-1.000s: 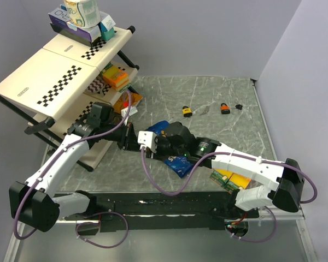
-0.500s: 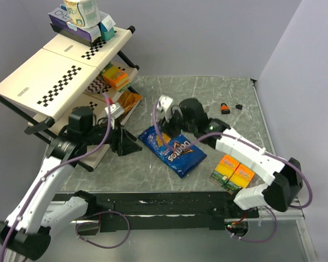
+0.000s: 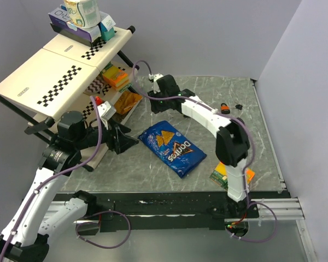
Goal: Lock with the key
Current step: Place the lock at the center of the board, then reset both arms
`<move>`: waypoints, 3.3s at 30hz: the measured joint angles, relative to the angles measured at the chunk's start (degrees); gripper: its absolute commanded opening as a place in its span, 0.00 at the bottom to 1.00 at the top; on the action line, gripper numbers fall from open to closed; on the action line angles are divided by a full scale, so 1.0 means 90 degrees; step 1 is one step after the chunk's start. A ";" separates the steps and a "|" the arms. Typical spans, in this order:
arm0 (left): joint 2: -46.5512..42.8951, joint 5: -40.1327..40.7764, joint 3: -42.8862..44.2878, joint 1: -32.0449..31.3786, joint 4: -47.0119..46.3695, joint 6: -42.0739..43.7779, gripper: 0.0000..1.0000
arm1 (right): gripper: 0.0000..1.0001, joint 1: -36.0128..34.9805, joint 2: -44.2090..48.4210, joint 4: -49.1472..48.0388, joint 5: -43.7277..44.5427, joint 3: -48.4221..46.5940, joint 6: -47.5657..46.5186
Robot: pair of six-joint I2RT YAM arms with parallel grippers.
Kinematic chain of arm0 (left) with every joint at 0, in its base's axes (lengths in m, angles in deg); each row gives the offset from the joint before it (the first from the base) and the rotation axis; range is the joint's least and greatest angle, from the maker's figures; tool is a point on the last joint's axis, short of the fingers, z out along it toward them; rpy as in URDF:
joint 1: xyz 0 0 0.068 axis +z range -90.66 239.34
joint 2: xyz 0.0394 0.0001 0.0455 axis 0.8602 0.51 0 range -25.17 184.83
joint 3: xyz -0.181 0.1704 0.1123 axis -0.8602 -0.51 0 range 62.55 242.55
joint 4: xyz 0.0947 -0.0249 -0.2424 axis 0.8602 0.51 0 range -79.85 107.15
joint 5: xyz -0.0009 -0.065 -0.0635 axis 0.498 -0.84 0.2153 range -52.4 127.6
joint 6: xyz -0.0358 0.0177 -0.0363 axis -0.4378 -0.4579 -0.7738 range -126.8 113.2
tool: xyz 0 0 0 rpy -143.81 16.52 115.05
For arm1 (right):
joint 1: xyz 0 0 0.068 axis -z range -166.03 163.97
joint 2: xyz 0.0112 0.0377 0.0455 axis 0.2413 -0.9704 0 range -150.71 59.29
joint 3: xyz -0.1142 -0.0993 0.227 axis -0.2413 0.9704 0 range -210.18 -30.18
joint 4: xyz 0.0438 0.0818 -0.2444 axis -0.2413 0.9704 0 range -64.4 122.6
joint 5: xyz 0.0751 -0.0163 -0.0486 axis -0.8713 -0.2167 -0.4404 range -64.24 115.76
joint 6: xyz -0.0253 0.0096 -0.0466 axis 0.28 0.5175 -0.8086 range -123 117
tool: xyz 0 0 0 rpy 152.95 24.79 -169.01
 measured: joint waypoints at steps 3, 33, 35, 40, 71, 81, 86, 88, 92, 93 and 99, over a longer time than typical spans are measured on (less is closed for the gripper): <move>0.0002 0.0097 -0.0005 0.0000 0.0095 0.0002 0.73 | 0.13 0.0000 -0.0641 0.0117 0.0129 -0.0403 0.0228; 0.0381 0.0189 -0.0199 0.0000 0.0100 -0.0039 0.74 | 0.41 0.0323 -0.2317 0.0243 0.0372 -0.1214 0.1183; 0.0432 0.0189 -0.0199 0.0000 0.0100 -0.0017 0.74 | 0.42 0.0323 -0.2317 0.0243 0.0427 -0.1214 0.1229; 0.0539 0.0189 -0.0202 0.0000 0.0102 0.0002 0.76 | 0.50 0.0323 -0.2317 0.0245 0.0515 -0.1214 0.1355; 0.1399 -0.0002 0.1010 0.0000 0.0670 0.0362 0.97 | 0.65 0.0668 0.1195 -0.0282 0.0102 0.0617 0.0585; 0.2506 -0.0005 0.1773 -0.0138 0.0646 0.0500 0.96 | 1.00 0.1571 0.4362 -0.0274 -0.0605 0.1877 -0.0051; 0.2968 0.0255 0.2030 -0.0398 0.0529 0.0559 0.96 | 1.00 0.1615 0.5287 0.0015 -0.0930 0.2572 -0.0204; 0.3089 0.0534 0.2033 -0.0607 0.0452 0.0576 0.96 | 1.00 0.1707 0.5583 0.0041 -0.1083 0.2968 -0.0214; 0.3398 0.1241 0.1909 -0.1103 0.0238 0.0493 0.96 | 1.00 0.1962 0.6059 0.0202 -0.1423 0.4146 -0.0211; 0.3463 0.1406 0.1807 -0.1197 0.0138 0.0454 0.96 | 1.00 0.1987 0.6057 0.0180 -0.1469 0.4277 -0.0204; 0.3997 0.2208 0.1307 -0.1564 -0.0199 0.0296 0.96 | 1.00 0.2062 0.6086 0.0168 -0.1841 0.5353 -0.0165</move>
